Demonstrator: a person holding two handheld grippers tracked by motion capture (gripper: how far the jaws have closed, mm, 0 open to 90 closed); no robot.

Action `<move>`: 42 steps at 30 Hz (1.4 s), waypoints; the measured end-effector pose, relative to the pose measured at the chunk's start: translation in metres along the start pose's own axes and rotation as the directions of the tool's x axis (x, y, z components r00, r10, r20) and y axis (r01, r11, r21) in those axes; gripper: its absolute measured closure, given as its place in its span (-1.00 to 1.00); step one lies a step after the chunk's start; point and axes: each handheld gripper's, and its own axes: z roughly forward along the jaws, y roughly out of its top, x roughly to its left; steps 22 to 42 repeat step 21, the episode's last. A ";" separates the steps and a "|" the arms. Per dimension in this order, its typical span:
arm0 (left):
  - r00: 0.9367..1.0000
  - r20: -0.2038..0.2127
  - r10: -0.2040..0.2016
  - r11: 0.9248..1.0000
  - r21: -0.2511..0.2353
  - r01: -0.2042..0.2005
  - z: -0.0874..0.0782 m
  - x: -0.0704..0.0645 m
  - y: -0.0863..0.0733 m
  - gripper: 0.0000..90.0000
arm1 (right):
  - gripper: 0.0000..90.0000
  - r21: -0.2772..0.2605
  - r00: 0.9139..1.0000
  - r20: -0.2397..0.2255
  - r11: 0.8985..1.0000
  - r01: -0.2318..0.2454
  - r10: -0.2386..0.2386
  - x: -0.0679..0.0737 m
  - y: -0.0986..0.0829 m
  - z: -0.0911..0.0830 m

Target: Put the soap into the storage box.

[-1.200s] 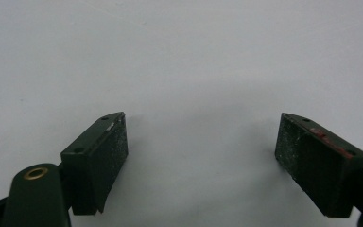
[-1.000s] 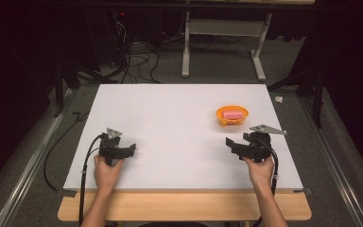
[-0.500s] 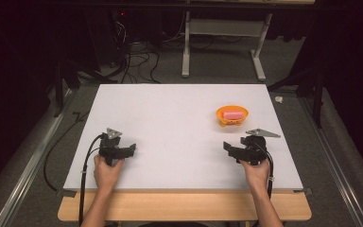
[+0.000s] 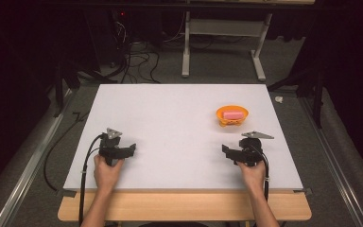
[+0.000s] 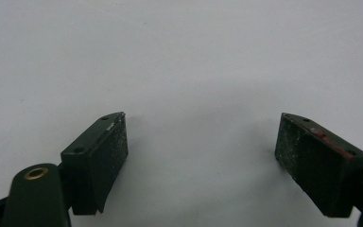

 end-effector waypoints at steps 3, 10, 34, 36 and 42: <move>1.000 0.000 0.000 1.000 0.000 0.000 0.000 0.000 0.000 -0.60 | -0.51 0.007 1.000 0.025 1.000 0.019 -0.019 0.001 -0.001 0.004; 1.000 0.000 0.000 1.000 0.000 0.000 0.000 0.000 0.000 -0.60 | -0.52 0.042 0.995 0.085 0.998 0.053 -0.057 0.003 -0.006 0.018; 1.000 0.000 0.000 1.000 0.000 0.000 0.000 0.000 0.000 -0.60 | -0.57 0.062 0.983 0.132 0.991 0.118 -0.126 0.009 -0.015 0.030; 1.000 0.000 0.000 1.000 0.000 0.000 0.000 0.000 0.000 -0.60 | -0.57 0.062 0.983 0.132 0.991 0.118 -0.126 0.009 -0.015 0.030; 1.000 0.000 0.000 1.000 0.000 0.000 0.000 0.000 0.000 -0.60 | -0.57 0.062 0.983 0.132 0.991 0.118 -0.126 0.009 -0.015 0.030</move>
